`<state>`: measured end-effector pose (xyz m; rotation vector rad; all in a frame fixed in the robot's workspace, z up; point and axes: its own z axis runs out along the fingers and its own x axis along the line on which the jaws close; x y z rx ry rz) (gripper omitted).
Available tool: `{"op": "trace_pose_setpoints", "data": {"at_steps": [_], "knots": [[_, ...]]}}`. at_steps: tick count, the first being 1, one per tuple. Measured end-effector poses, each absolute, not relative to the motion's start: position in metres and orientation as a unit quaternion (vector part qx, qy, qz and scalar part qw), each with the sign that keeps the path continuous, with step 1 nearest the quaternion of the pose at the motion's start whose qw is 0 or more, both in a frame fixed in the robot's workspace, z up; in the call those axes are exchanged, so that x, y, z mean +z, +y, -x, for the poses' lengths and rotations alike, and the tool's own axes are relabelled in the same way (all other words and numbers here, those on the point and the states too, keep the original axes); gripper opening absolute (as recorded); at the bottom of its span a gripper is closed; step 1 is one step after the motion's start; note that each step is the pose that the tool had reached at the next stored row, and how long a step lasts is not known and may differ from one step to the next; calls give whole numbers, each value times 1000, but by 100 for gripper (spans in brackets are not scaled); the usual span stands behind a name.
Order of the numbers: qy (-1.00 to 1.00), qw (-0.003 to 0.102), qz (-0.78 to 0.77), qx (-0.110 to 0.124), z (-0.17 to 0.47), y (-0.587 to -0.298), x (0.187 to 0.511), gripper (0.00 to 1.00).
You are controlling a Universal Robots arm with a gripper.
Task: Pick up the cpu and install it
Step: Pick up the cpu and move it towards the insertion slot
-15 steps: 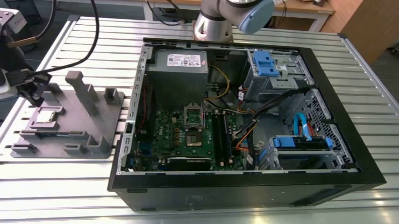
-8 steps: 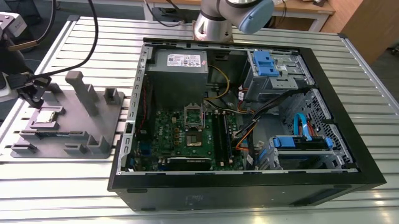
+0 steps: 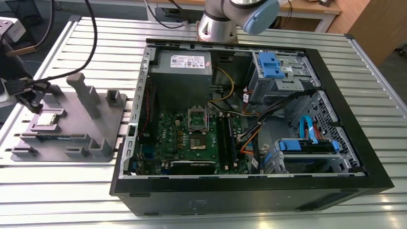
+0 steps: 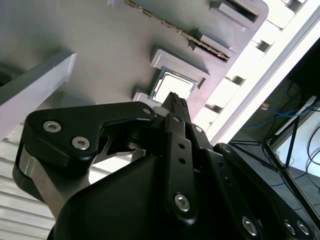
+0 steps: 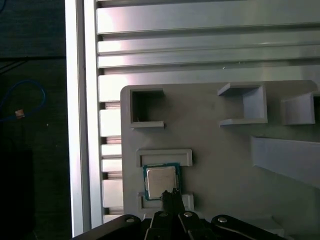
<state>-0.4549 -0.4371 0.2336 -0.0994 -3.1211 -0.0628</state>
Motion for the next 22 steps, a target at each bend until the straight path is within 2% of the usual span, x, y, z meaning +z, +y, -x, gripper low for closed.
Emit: {"op": "trace_pose_setpoints", "data": {"at_steps": [22], "knots": [[-999,9,32,-20,455,-437,221,11]]}}
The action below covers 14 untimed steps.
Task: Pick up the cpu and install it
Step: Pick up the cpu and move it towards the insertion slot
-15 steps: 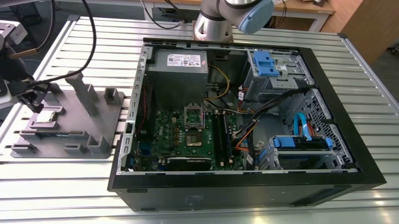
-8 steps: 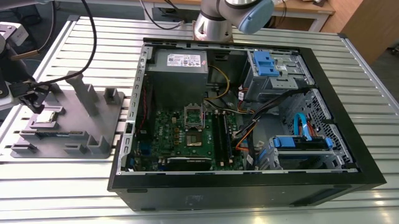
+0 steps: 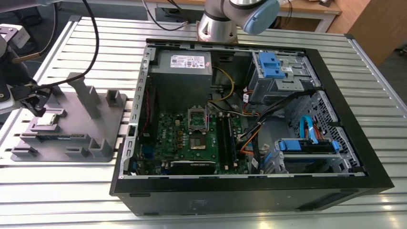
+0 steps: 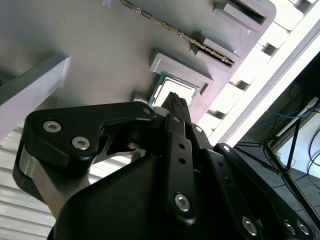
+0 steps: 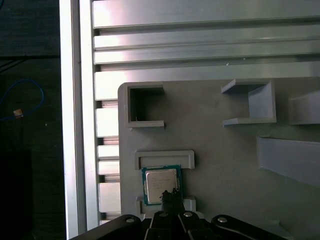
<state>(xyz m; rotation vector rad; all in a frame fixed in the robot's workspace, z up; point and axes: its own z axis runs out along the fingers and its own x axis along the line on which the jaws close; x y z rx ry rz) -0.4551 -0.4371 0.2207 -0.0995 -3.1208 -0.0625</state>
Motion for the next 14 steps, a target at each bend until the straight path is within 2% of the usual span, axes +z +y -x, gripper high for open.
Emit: {"op": "trace_pose_setpoints", "data": {"at_steps": [4,6,7,9,10,12,13,14], "knots": [[-999,9,32,-20,455,-437,221,11],[-999,9,32,-20,455,-437,221,23],[-999,9,32,-20,455,-437,221,23],[-999,9,32,-20,455,-437,221,35],[-999,9,32,-20,455,-437,221,35],[-999,9,32,-20,455,-437,221,47],[-999,9,32,-20,455,-437,221,47],[-999,9,32,-20,455,-437,221,53]]}}
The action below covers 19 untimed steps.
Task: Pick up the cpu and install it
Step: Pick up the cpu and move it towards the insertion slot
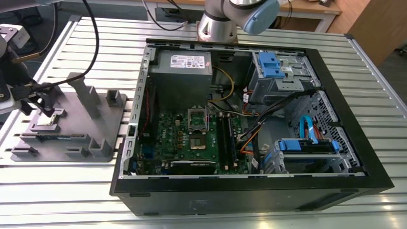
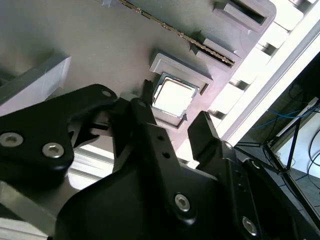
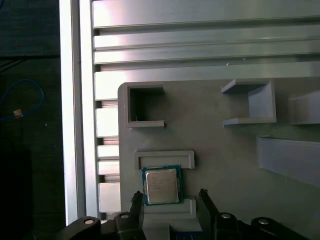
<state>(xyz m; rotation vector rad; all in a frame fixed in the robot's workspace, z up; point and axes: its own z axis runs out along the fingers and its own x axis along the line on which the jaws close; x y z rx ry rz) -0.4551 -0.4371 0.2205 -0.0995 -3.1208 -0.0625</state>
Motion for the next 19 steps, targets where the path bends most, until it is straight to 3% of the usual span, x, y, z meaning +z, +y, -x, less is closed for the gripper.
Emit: {"op": "trace_pose_setpoints", "data": {"at_steps": [3,4,19], "knots": [[-999,9,32,-20,455,-437,220,58],[-999,9,32,-20,455,-437,220,65],[-1000,9,16,-20,455,-437,204,65]]}}
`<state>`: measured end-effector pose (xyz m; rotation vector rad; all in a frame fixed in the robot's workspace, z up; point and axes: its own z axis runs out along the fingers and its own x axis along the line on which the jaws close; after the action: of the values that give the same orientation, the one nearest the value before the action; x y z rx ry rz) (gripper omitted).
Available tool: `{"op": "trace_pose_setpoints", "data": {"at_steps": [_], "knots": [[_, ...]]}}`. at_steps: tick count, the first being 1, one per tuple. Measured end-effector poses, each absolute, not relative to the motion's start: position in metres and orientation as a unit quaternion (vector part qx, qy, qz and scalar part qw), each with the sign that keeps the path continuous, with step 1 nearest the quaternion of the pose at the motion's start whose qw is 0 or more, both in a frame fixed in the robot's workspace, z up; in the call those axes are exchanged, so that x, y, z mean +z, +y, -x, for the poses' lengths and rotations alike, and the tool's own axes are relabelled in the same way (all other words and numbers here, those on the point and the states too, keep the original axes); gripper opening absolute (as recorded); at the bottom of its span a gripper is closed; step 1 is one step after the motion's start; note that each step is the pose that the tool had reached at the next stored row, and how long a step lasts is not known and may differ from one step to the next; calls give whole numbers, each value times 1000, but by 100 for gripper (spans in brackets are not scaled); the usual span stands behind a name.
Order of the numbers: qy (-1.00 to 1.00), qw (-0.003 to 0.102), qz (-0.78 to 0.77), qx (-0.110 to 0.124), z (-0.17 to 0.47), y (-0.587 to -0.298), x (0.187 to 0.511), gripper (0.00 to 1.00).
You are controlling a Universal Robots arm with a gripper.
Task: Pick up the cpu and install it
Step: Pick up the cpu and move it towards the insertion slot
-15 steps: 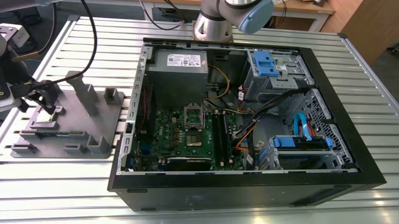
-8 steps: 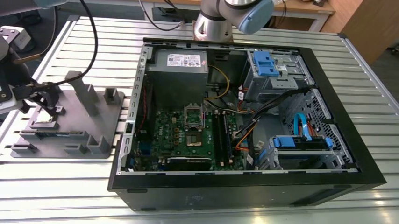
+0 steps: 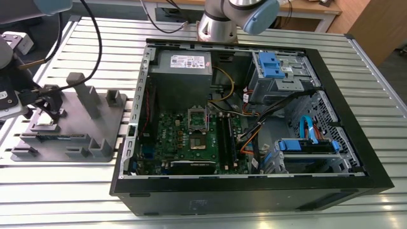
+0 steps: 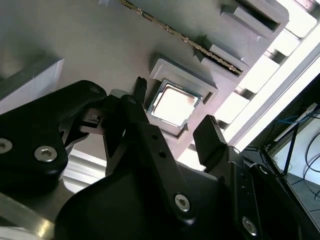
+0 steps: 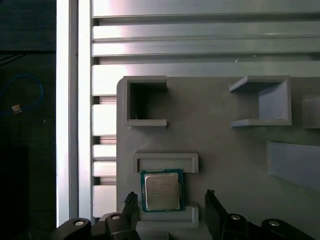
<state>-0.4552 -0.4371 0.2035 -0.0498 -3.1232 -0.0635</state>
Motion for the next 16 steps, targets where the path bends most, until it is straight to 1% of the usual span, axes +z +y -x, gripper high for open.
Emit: {"op": "trace_pose_setpoints", "data": {"at_steps": [16], "knots": [[-1000,8,10,-20,457,-432,191,65]]}}
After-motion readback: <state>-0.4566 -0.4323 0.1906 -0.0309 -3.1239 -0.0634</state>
